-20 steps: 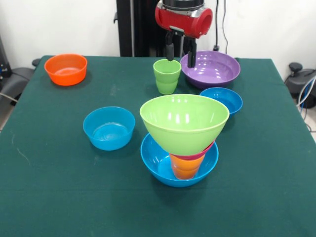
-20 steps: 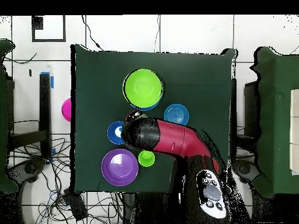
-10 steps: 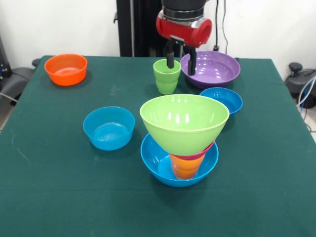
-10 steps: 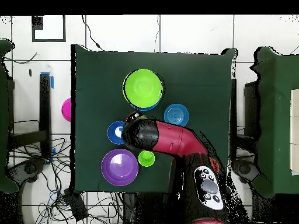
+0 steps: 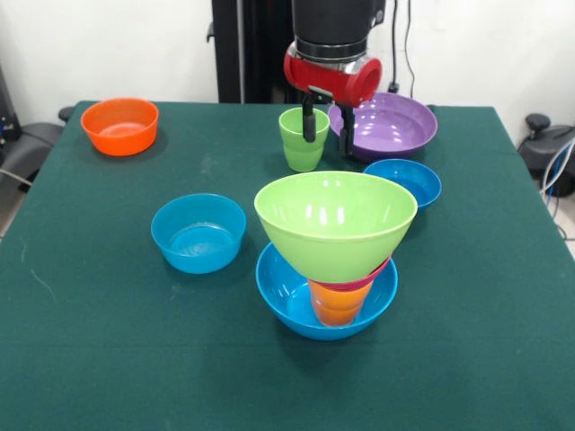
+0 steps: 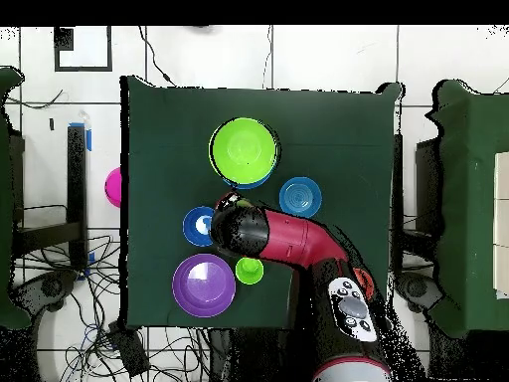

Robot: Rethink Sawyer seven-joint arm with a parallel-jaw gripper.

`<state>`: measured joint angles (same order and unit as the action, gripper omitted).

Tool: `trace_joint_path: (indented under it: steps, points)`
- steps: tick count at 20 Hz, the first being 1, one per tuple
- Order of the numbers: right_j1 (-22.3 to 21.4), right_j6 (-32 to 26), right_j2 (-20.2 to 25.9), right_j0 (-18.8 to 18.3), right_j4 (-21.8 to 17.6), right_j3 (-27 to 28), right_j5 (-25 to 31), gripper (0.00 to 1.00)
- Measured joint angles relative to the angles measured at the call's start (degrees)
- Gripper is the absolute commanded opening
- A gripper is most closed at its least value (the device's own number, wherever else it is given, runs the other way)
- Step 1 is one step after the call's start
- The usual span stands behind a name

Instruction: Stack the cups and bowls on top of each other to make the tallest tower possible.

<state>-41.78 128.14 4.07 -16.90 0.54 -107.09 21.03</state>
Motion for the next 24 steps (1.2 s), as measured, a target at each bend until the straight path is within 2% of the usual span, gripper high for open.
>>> trace_joint_path:
  steps: [9, 17, 24]
  points:
    - [0.94, 0.00, 0.83, -0.51, -0.02, -1.83, -1.18, 1.00]
    - [-0.22, 0.00, 1.44, -0.34, 0.43, -4.17, -1.19, 1.00]
    - [-1.81, 0.00, 1.46, 1.57, 3.70, -5.57, -1.19, 1.00]
